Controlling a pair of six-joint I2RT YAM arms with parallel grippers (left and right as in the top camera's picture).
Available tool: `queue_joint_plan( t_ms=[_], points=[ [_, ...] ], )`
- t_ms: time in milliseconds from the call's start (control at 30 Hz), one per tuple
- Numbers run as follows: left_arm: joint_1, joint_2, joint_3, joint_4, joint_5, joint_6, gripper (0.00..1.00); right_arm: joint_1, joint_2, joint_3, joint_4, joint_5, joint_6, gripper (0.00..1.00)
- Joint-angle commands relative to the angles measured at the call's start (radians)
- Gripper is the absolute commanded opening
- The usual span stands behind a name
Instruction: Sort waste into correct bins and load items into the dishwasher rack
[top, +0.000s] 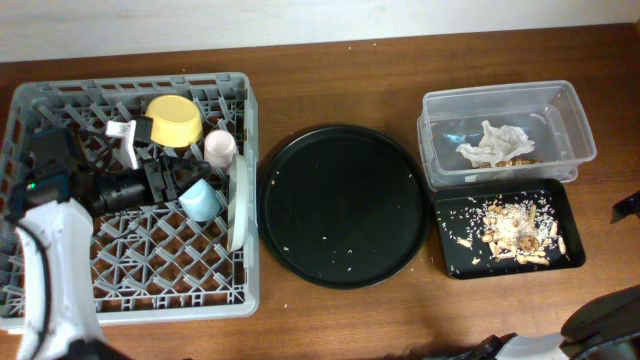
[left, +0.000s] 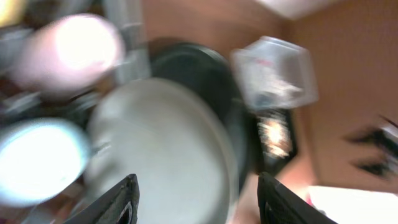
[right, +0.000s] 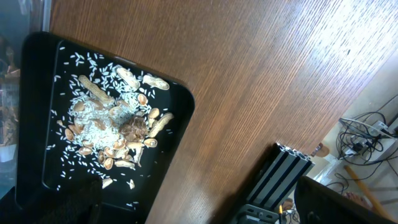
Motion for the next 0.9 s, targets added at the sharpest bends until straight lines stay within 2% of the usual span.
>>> queue_joint_plan(
  t_ms=[0,33,433,533,667,733,767,867],
  points=[
    [0.001,-0.143,0.023,-0.002,-0.554,-0.232,0.79,-0.002,-0.013,0.006,0.000,0.005,0.000,0.99],
    [0.001,-0.158,0.023,-0.002,-0.557,-0.232,0.99,-0.002,-0.013,0.006,0.000,0.005,0.000,0.99],
    [0.001,-0.159,0.023,-0.002,-0.558,-0.232,0.99,0.017,-0.011,0.005,0.000,0.005,0.000,0.99],
    [0.001,-0.159,0.023,-0.002,-0.558,-0.232,0.99,0.207,-0.085,0.004,0.000,0.005,0.000,0.98],
    [0.001,-0.159,0.023,-0.002,-0.558,-0.232,0.99,0.716,-0.416,0.004,0.000,0.005,0.000,0.99],
    [0.001,-0.159,0.023,-0.002,-0.558,-0.232,0.99,0.965,-0.639,0.004,0.000,0.005,0.000,0.99],
    [0.001,-0.159,0.023,-0.002,-0.558,-0.232,0.99,1.033,-0.754,0.004,0.000,0.005,0.000,0.99],
    [0.001,-0.159,0.023,-0.002,-0.558,-0.232,0.99,1.066,-0.991,-0.003,0.007,0.054,-0.046,0.99]
  ],
)
